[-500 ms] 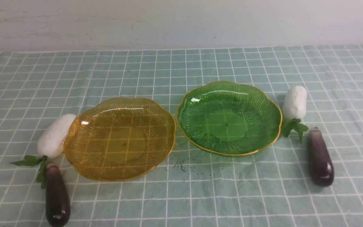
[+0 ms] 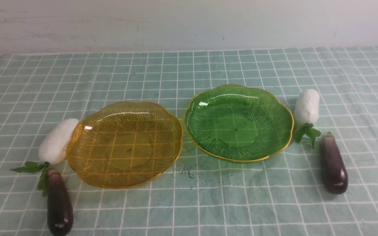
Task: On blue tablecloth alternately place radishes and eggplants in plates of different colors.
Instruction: 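Pick up the eggplant and place it in the yellow plate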
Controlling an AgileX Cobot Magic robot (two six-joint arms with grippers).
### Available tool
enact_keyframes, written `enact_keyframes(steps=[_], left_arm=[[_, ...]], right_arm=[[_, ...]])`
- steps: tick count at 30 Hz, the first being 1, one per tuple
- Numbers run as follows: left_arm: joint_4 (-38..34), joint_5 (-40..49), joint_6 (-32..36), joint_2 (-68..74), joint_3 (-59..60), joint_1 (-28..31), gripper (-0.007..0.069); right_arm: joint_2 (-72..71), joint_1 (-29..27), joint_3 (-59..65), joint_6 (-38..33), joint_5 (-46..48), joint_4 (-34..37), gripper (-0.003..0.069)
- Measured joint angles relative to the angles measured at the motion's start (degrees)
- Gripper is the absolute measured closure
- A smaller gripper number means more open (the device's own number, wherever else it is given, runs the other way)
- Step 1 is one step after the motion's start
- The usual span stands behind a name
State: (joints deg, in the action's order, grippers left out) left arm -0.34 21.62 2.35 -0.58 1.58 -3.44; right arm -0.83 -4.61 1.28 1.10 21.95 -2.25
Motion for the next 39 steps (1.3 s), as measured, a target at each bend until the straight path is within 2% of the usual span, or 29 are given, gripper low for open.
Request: enact_keyframes(steps=[3,5,11,13,14,16,19,24,25,26,29,33,36,39], left_arm=[[-2.74,-3.13,-2.34,0.00,0.06,0.00,0.0632],[-8.09,-8.23,-6.24,0.00,0.06,0.00,0.0632],[-21.12,-19.93,-12.07,0.00,0.06,0.00,0.0632],[-26.42,-28.05,-13.37,0.00,0.06,0.00,0.0632],[-26.75,-28.73,-13.34,0.00,0.06,0.00,0.0632],[-30.17,-36.53,-13.78,0.00,-0.29,0.00,0.0632],[-31.12,-36.32,-13.78,0.00,-3.03,0.00,0.0632],[-30.83,-19.95,-9.49,4.02,-18.91,0.00,0.0632],[-29.67,-11.36,-6.55,9.04,-25.23,0.00,0.0632],[-28.54,-2.99,-4.47,13.25,-29.18,0.00,0.0632],[-22.81,18.62,-2.72,28.31,-38.73,0.00,0.0632],[-15.62,31.71,-3.18,41.99,-44.32,0.00,0.0632],[-11.98,34.89,-3.20,49.30,-46.43,0.00,0.0632],[-10.11,35.14,-3.25,55.94,-47.70,0.00,0.0632]], right_arm=[[0.00,-0.06,0.00,0.00,0.00,0.00,0.0673],[0.00,-0.06,0.00,0.00,0.00,0.00,0.0673],[0.00,-0.06,0.00,0.00,0.00,0.00,0.0673],[0.00,-0.06,0.00,0.00,0.00,0.00,0.0673],[0.00,-0.06,0.00,0.00,0.00,0.00,0.0673],[0.00,-0.06,0.00,0.00,0.00,0.00,0.0673],[0.00,-0.06,0.00,0.06,-0.28,0.43,0.0673],[0.00,-0.06,0.43,4.42,-9.63,12.99,0.0673],[0.00,-0.06,0.43,7.99,-15.17,20.88,0.0673],[0.00,-0.06,0.43,10.36,-17.74,25.77,0.0673],[0.00,-0.11,0.43,14.04,-22.81,36.99,0.0673],[0.00,-0.11,0.43,14.91,-24.28,42.81,0.0673],[0.00,-0.11,0.43,15.45,-25.36,46.31,0.0673],[0.00,0.42,-0.73,14.91,-23.23,46.84,0.0673]])
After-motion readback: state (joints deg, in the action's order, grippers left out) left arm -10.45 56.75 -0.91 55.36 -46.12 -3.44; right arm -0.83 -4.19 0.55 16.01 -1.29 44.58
